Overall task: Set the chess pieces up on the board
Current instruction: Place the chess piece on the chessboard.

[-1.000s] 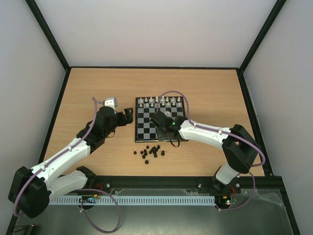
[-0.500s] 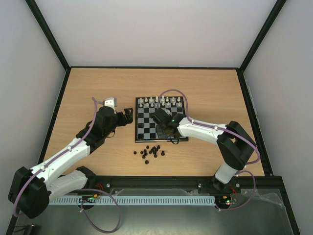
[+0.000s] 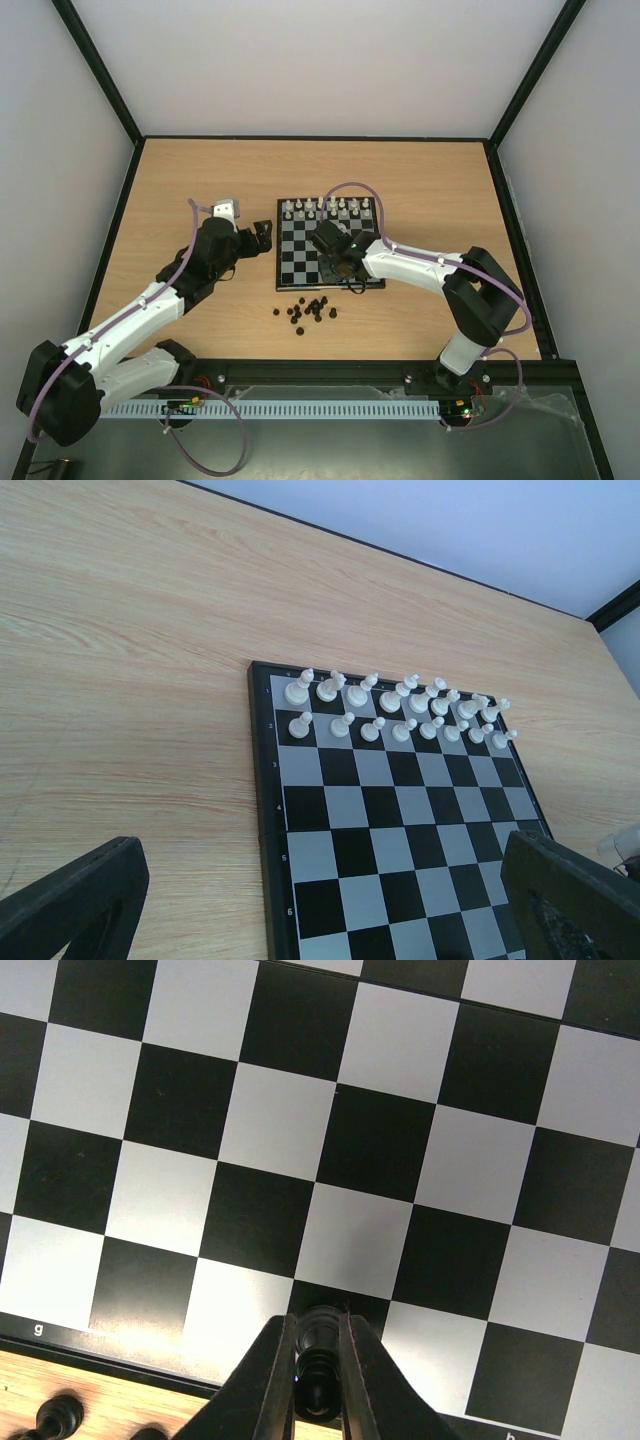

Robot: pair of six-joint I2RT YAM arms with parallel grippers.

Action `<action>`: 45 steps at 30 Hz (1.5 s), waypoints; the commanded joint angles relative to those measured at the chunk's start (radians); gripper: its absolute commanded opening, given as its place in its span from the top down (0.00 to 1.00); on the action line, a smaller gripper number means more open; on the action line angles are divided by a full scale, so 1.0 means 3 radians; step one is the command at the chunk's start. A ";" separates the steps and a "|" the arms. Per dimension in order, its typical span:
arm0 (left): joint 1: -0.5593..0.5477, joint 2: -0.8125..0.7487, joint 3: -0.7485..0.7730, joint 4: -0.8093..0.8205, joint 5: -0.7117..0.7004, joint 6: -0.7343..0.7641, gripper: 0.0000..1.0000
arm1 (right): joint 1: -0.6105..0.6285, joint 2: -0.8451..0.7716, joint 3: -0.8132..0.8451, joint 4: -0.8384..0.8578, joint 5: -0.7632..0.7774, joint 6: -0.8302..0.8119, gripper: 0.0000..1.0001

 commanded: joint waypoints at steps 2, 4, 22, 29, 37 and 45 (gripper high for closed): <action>-0.0013 -0.0043 -0.0045 0.0053 -0.0013 0.0007 0.00 | -0.0010 -0.0065 0.0054 -0.0149 -0.0036 -0.0034 0.88; -0.0013 -0.0042 -0.0044 0.0053 -0.0016 0.0008 0.00 | -0.0010 -0.0074 0.0049 -0.0161 -0.0010 -0.0029 0.89; -0.0011 -0.0037 -0.0045 0.0060 -0.0019 0.0005 0.00 | -0.0009 -0.0074 0.0052 -0.0270 0.0045 -0.0019 0.88; -0.0010 -0.0029 -0.0043 0.0060 -0.0017 0.0005 0.00 | -0.0010 -0.0097 0.0098 -0.0292 0.0043 -0.0028 0.79; -0.0014 -0.0040 -0.0042 0.0053 -0.0019 0.0004 0.01 | -0.0011 -0.0223 0.0134 -0.0248 0.0012 -0.0049 0.57; -0.0010 -0.0089 -0.0044 0.0038 0.0003 0.0003 0.00 | -0.0008 -0.0853 0.0048 -0.0303 0.0106 -0.0077 0.01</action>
